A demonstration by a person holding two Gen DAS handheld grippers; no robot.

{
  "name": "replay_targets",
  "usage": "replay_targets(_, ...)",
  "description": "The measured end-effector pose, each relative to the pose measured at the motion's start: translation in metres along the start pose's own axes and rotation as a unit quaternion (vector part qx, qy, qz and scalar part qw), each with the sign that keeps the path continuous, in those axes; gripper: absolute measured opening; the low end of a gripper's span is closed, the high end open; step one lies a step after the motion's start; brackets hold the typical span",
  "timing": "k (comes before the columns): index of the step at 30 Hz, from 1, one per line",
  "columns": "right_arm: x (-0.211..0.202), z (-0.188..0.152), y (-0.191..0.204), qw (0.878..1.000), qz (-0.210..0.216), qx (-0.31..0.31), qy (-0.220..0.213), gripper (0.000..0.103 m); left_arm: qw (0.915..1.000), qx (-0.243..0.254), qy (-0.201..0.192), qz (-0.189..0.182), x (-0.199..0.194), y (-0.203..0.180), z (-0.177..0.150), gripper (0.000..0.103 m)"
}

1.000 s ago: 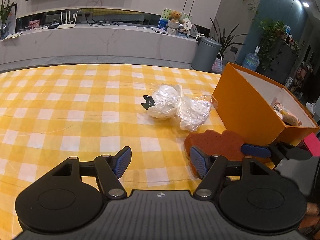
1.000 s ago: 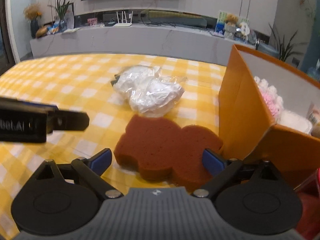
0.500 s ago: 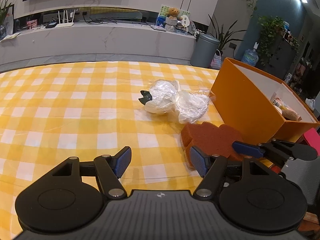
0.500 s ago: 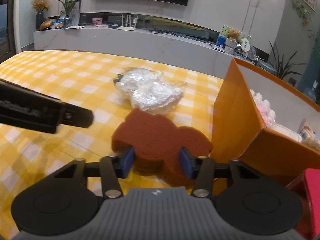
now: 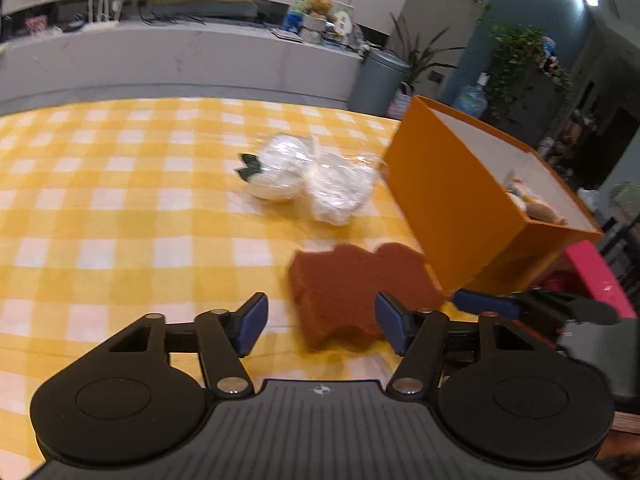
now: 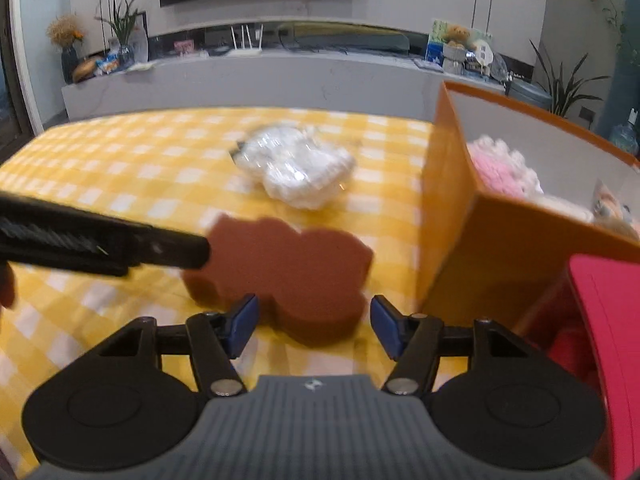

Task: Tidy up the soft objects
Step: 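Close the right tool on the brown sponge and lift it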

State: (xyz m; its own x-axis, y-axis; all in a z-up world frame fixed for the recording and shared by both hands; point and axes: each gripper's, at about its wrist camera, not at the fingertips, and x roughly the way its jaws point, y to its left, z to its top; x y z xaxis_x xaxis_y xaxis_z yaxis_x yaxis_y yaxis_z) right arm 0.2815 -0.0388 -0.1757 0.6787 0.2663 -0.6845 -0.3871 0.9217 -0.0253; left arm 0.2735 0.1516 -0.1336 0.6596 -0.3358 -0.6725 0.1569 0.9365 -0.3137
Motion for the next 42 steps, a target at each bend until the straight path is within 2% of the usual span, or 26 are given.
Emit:
replay_targets(2, 0.006, -0.003, -0.003, 1.0, -0.003, -0.019, 0.0, 0.061, 1.0, 0.005, 0.004, -0.005, 0.001, -0.003, -0.002, 0.07)
replay_targets(3, 0.009, -0.002, -0.004, 1.0, -0.002, -0.027, 0.0, 0.06, 0.9999, 0.009, 0.009, -0.006, 0.002, -0.005, -0.002, 0.065)
replay_targets(4, 0.011, -0.003, -0.005, 0.999, 0.003, -0.032, 0.001, 0.055, 0.9998, 0.01, 0.013, -0.006, 0.002, -0.006, -0.004, 0.062)
replay_targets(5, 0.011, -0.003, -0.005, 0.999, 0.009, -0.034, 0.0, 0.047, 0.9998, 0.01, 0.018, -0.005, 0.003, -0.007, -0.005, 0.062)
replay_targets(8, 0.006, -0.005, 0.002, 0.999, 0.024, -0.04, 0.002, 0.042, 0.9995, 0.013, 0.027, -0.006, 0.005, -0.01, -0.008, 0.062)
replay_targets(11, -0.003, -0.008, 0.015, 0.998, 0.043, -0.043, 0.006, 0.039, 0.9995, 0.014, 0.027, 0.009, 0.003, -0.01, -0.009, 0.062)
replay_targets(14, -0.014, -0.016, 0.028, 0.995, 0.091, -0.041, 0.01, 0.037, 0.9995, -0.014, 0.027, 0.003, -0.001, -0.002, -0.012, 0.062)
replay_targets(16, -0.02, -0.019, 0.038, 0.993, 0.093, -0.068, 0.007, 0.036, 0.9995, -0.02, 0.023, 0.013, -0.003, 0.002, -0.012, 0.062)
replay_targets(18, -0.022, -0.019, 0.039, 0.993, 0.076, -0.088, -0.004, 0.042, 0.9994, -0.028, 0.014, 0.017, -0.007, 0.005, -0.01, 0.062)
replay_targets(20, -0.022, -0.015, 0.033, 0.994, 0.06, -0.086, -0.009, 0.074, 0.9992, -0.037, 0.007, 0.01, -0.011, 0.008, -0.009, 0.062)
replay_targets(22, -0.018, -0.007, 0.023, 0.995, 0.063, -0.077, -0.008, 0.09, 0.9992, -0.036, 0.007, 0.012, -0.013, 0.01, -0.009, 0.062)
replay_targets(27, 0.002, 0.009, 0.019, 0.988, 0.089, -0.129, -0.006, 0.094, 0.9987, -0.03, 0.012, 0.041, -0.012, 0.011, -0.011, 0.062)
replay_targets(31, 0.021, 0.015, 0.026, 0.979, 0.113, -0.167, 0.004, 0.094, 0.9984, -0.035, 0.01, 0.044, -0.013, 0.014, -0.009, 0.062)
replay_targets(36, 0.036, 0.015, 0.027, 0.977, 0.128, -0.171, 0.012, 0.093, 0.9985, -0.033, 0.009, 0.043, -0.012, 0.016, -0.008, 0.062)
replay_targets(40, 0.042, 0.017, 0.026, 0.977, 0.139, -0.158, 0.028, 0.076, 0.9987, -0.027, 0.007, 0.042, -0.011, 0.015, -0.007, 0.062)
replay_targets(42, 0.04, 0.017, 0.027, 0.978, 0.141, -0.152, 0.029, 0.075, 0.999, -0.022, 0.003, 0.04, -0.012, 0.013, -0.007, 0.062)
